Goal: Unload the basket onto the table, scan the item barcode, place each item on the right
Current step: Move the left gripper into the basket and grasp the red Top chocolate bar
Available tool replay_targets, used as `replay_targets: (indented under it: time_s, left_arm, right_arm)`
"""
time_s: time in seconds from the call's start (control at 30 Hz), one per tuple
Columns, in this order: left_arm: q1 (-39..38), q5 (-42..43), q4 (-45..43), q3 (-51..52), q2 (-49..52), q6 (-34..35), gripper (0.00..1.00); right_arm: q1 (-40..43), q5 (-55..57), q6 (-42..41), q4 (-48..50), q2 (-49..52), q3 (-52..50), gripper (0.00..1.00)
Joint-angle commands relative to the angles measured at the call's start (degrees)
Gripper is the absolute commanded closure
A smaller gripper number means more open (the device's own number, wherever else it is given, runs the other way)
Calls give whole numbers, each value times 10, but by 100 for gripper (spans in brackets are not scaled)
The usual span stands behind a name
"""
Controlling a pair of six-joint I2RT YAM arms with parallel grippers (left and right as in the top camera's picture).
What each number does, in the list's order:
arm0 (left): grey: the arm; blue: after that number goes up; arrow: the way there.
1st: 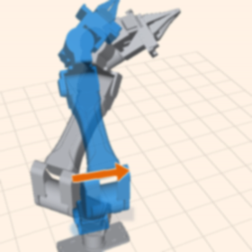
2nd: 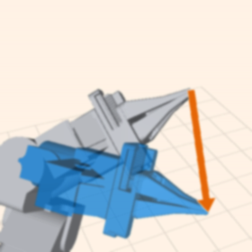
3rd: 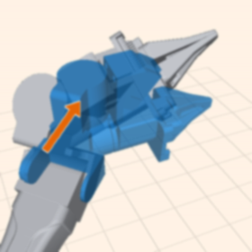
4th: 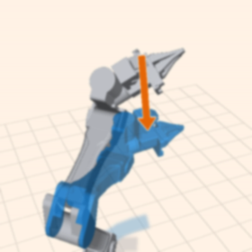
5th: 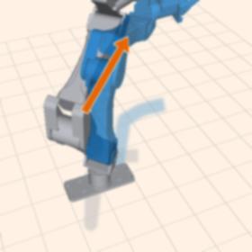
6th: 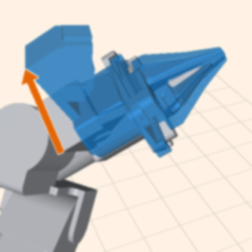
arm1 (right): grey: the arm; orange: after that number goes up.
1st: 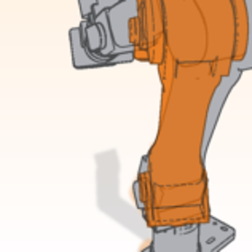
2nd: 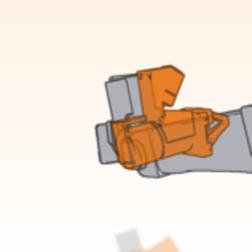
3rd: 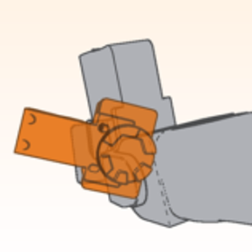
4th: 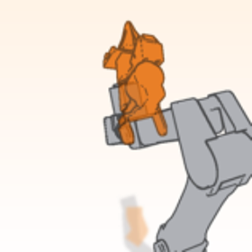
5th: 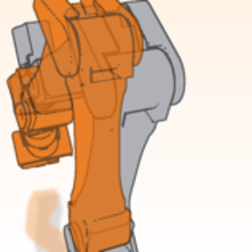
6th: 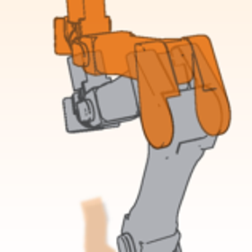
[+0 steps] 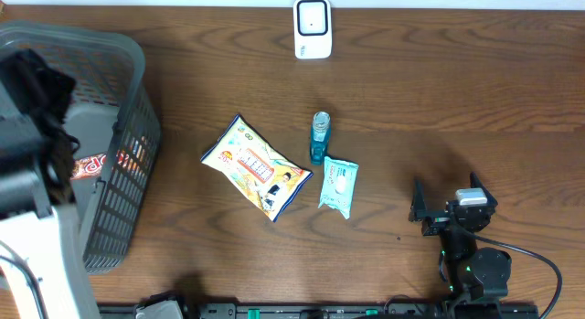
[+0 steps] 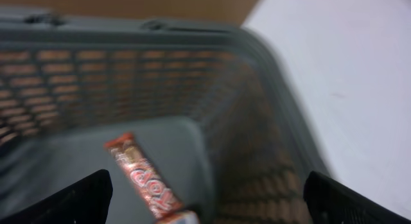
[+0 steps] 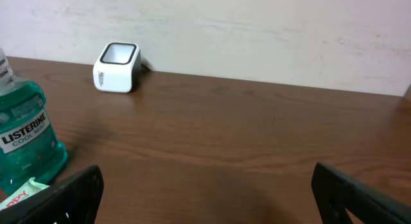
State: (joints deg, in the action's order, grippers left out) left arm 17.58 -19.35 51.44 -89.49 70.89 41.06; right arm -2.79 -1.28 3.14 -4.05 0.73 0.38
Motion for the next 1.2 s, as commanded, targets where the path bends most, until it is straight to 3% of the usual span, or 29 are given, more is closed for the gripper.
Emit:
replay_targets:
  time_s: [0.0,0.37,1.17]
  left_arm:
    - [73,64,19,-3,55,47,4]
    - [115,78,64,-2,211,44,2]
    - [116,36,53,4,351,107,2]
  right_arm:
    - [5,3,-7,-2,-1,-1,1]
    - [5,3,-7,-2,-1,-1,1]
    - [5,3,-7,-2,-1,-1,1]
